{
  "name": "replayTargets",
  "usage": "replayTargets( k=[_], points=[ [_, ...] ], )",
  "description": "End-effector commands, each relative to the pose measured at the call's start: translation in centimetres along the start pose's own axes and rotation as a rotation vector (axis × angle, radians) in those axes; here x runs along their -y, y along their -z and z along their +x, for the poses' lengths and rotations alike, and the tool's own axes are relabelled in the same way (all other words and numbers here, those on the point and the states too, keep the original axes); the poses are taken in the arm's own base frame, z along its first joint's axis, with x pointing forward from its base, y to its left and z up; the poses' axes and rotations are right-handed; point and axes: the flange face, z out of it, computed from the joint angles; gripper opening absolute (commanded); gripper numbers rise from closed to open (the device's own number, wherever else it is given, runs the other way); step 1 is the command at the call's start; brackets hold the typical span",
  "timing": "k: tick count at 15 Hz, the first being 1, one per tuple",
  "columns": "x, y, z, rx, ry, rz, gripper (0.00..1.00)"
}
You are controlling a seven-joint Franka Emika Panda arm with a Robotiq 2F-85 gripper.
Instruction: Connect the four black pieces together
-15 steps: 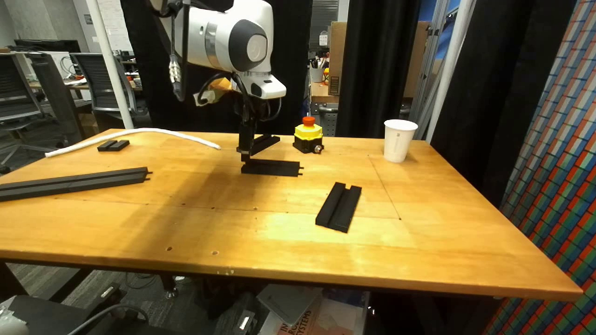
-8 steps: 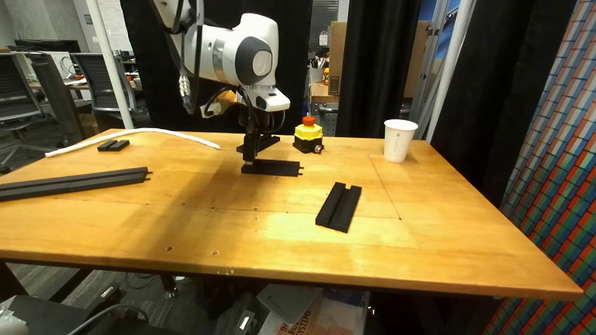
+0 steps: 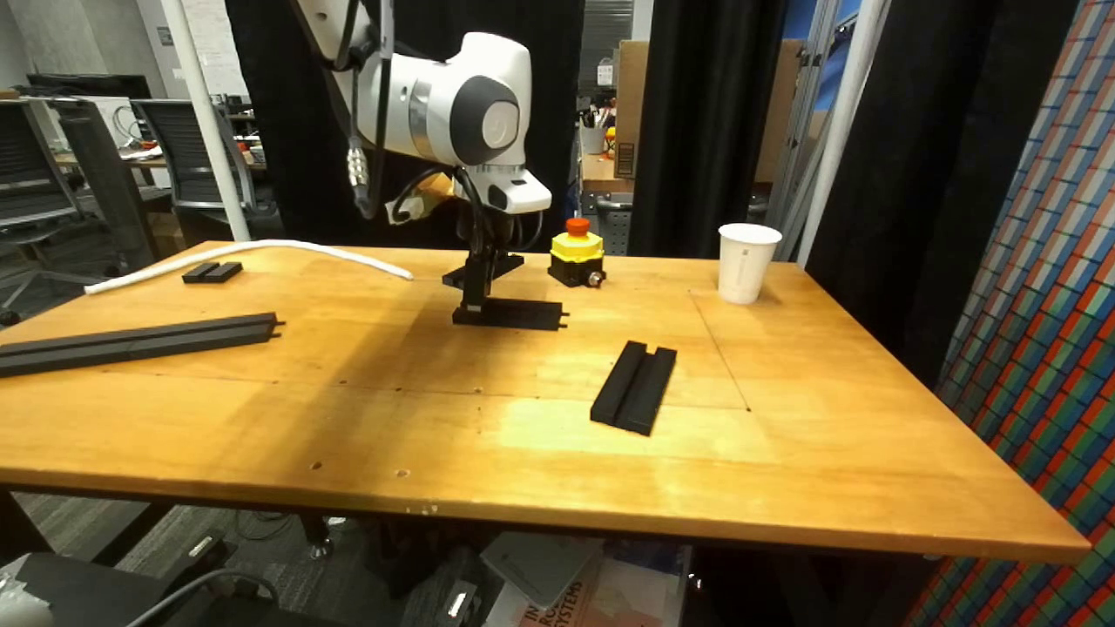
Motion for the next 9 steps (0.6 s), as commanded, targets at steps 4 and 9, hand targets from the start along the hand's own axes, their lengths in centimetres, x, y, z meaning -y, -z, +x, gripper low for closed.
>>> replayTargets(
  k=[4, 9],
  points=[
    [0.93, 0.59, 1.32, -0.005, -0.028, 0.025, 1.0],
    [0.92, -0.02, 1.73, -0.006, -0.031, 0.014, 1.0]
  ],
)
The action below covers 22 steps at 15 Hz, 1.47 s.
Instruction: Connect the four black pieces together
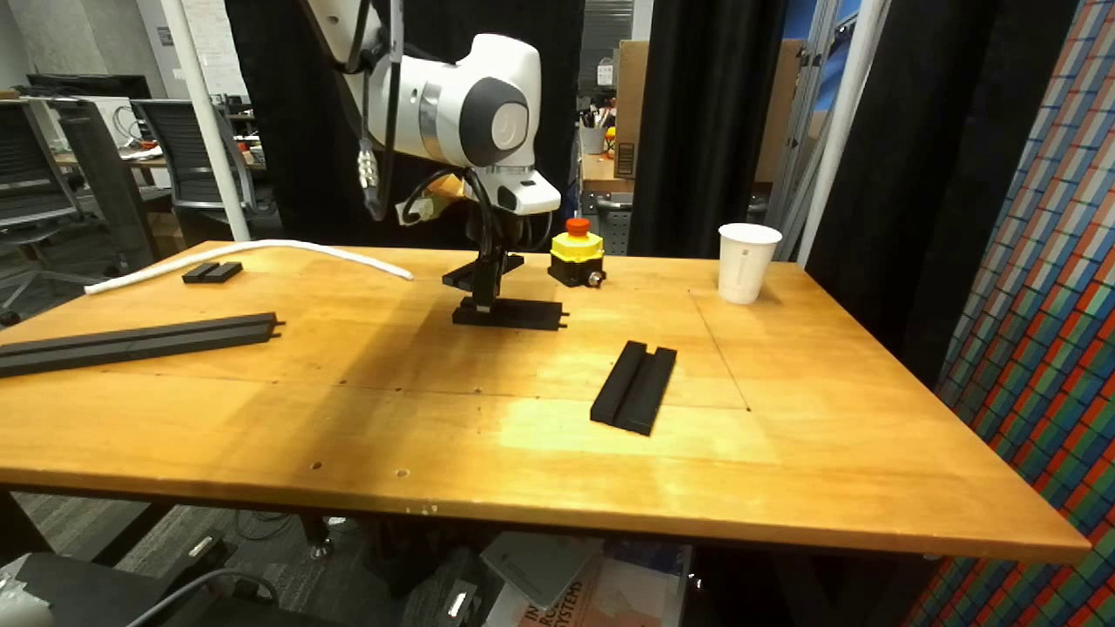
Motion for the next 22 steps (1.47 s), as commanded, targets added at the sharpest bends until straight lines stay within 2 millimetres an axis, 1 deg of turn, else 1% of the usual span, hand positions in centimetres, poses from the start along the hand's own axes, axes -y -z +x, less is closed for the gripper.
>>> replayTargets(
  k=[1, 4, 5, 6, 7, 8, 9, 10, 11, 12, 15, 16, 20, 22],
  points=[
    [0.9, -0.1, 0.6, 0.002, -0.013, 0.01, 1.0],
    [1.1, -0.3, 0.8, 0.002, -0.013, 0.007, 1.0],
    [1.1, -0.4, 0.9, 0.001, -0.014, 0.006, 0.95],
    [1.1, -0.4, 0.9, 0.0, -0.016, 0.005, 0.75],
    [1.2, -0.5, 0.9, 0.0, -0.015, 0.004, 0.68],
    [1.2, -0.5, 0.9, 0.0, -0.015, 0.002, 0.58],
    [1.3, -0.4, 0.9, 0.001, -0.015, 0.002, 0.51],
    [1.3, -0.3, 0.7, 0.002, -0.016, 0.003, 0.46],
    [1.3, -0.3, 0.4, 0.004, -0.011, 0.003, 0.46],
    [1.3, -0.2, -0.2, 0.01, 0.011, -0.001, 0.46],
    [1.3, 0.3, -3.2, 0.015, 0.091, -0.005, 0.46],
    [1.3, 0.2, -4.6, 0.008, 0.114, -0.011, 0.46],
    [2.0, -0.2, -11.4, 0.018, 0.227, -0.008, 0.46],
    [2.1, -0.3, -14.5, 0.024, 0.29, -0.016, 0.46]
  ],
)
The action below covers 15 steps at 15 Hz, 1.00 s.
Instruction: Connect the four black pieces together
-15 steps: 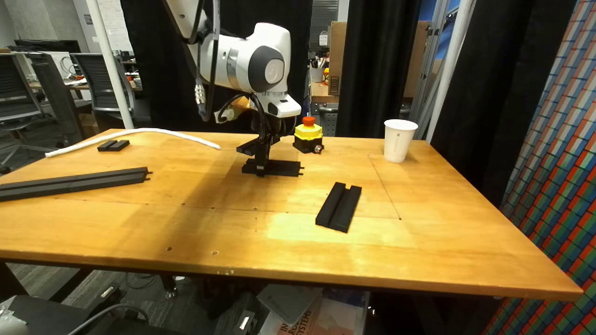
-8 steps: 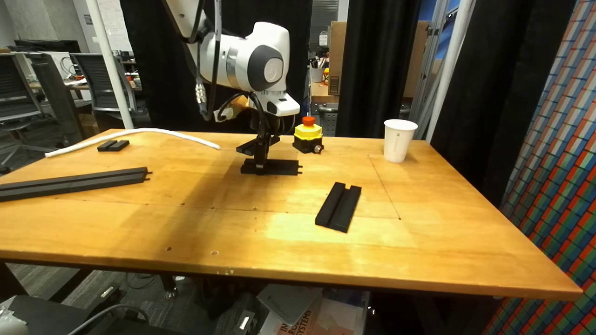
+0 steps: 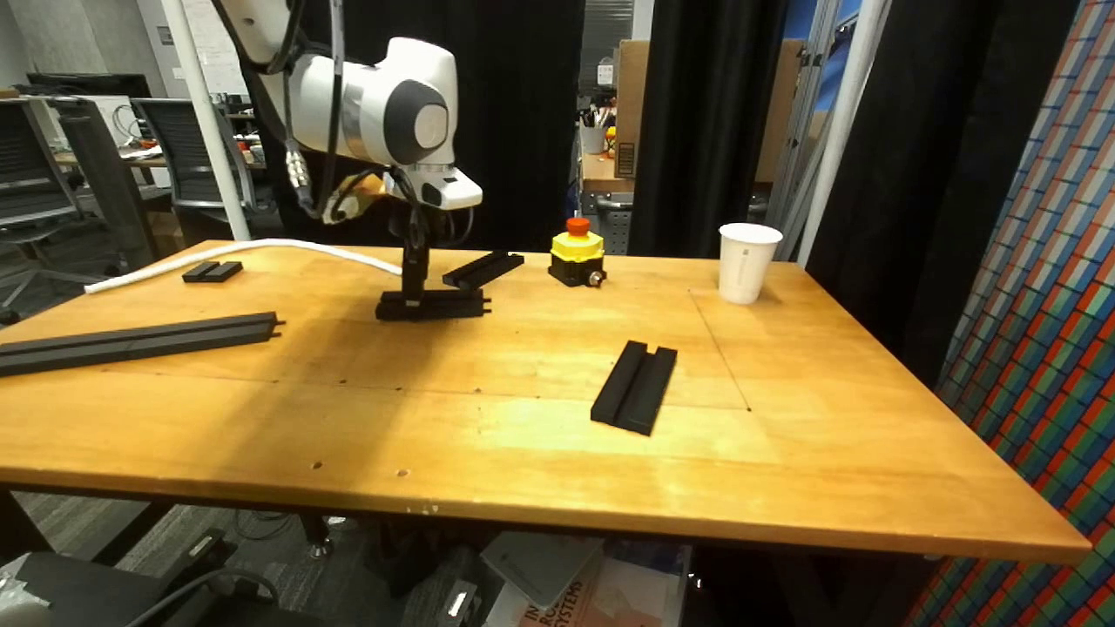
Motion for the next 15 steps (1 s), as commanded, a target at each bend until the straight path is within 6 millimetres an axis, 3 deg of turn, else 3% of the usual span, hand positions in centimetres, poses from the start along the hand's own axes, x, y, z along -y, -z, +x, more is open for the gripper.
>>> replayTargets(
  k=[1, 6, 15],
  points=[
    [0.7, 1.0, -4.8, -0.003, 0.119, -0.006, 0.46],
    [1.3, 0.5, -8.9, -0.001, 0.234, -0.04, 0.46],
    [0.7, -0.5, -11.3, 0.018, 0.299, -0.073, 0.46]
  ],
)
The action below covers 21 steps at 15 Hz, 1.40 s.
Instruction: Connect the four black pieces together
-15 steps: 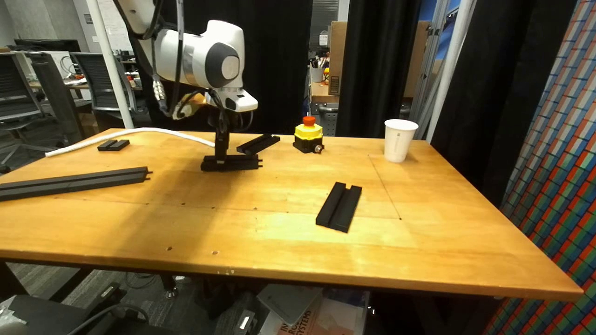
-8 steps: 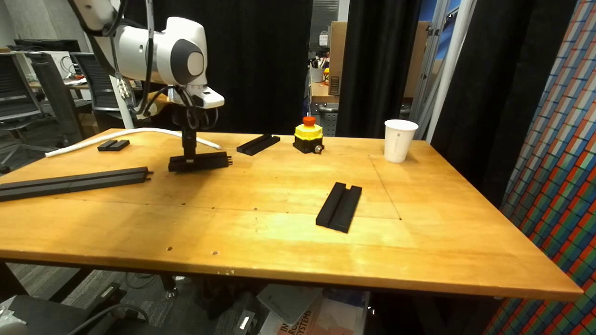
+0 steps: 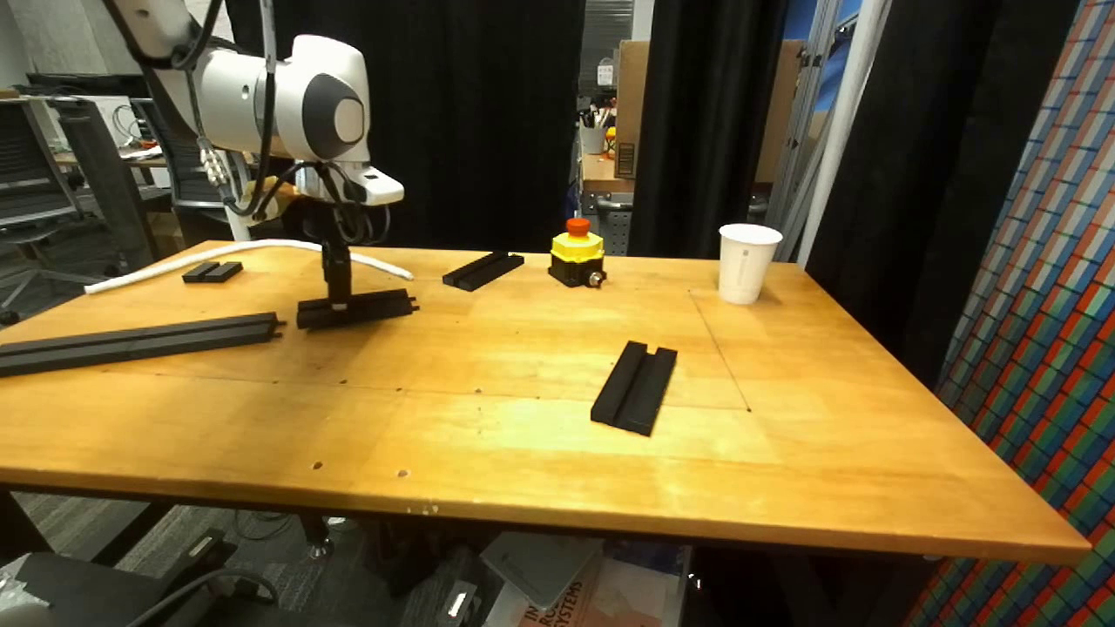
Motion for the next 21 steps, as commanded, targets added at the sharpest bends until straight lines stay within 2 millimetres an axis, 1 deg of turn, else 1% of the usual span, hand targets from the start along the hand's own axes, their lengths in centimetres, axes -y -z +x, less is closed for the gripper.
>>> replayTargets(
  k=[1, 7, 14, 21],
  points=[
    [-0.2, 0.6, -1.3, 0.005, 0.029, -0.005, 0.46],
    [-0.4, 0.0, -3.2, 0.017, 0.034, -0.007, 0.46],
    [-1.0, 0.0, -4.0, 0.023, 0.022, -0.013, 0.46],
    [-1.7, -0.6, -5.4, 0.066, -0.081, 0.005, 0.46]
  ],
)
